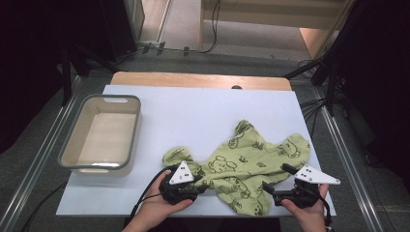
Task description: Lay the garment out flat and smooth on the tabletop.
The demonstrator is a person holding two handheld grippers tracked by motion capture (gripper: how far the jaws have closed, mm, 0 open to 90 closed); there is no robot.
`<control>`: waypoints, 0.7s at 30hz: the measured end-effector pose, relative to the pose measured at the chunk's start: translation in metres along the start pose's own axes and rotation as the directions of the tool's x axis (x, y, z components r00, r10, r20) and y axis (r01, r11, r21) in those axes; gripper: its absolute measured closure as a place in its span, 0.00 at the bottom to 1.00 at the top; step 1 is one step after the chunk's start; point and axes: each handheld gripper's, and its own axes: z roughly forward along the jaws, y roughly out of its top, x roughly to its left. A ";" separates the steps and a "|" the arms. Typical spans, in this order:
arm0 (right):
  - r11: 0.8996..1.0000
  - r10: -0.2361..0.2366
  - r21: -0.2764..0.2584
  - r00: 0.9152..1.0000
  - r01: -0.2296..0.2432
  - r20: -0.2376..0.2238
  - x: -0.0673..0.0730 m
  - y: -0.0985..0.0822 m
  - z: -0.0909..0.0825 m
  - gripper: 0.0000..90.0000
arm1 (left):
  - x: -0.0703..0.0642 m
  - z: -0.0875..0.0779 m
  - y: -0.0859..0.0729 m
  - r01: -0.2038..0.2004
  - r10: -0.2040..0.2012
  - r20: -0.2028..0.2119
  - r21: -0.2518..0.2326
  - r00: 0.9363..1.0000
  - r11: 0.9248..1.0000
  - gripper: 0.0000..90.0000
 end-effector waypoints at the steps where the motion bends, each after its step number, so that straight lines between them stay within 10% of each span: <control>1: 1.000 -0.014 0.005 1.000 0.014 -0.015 0.004 0.000 0.003 0.00 | 0.002 0.001 0.003 0.000 0.000 -0.003 0.008 1.000 1.000 0.80; 15: 0.980 -0.191 0.027 0.965 0.198 -0.178 0.059 -0.006 0.026 0.26 | 0.058 0.011 0.061 0.117 -0.120 -0.055 -0.055 0.991 0.992 0.83; 21: 0.939 -0.293 0.146 0.947 0.311 -0.131 0.068 -0.016 0.049 0.46 | 0.073 0.018 0.059 0.149 -0.151 -0.049 -0.040 0.987 0.988 0.79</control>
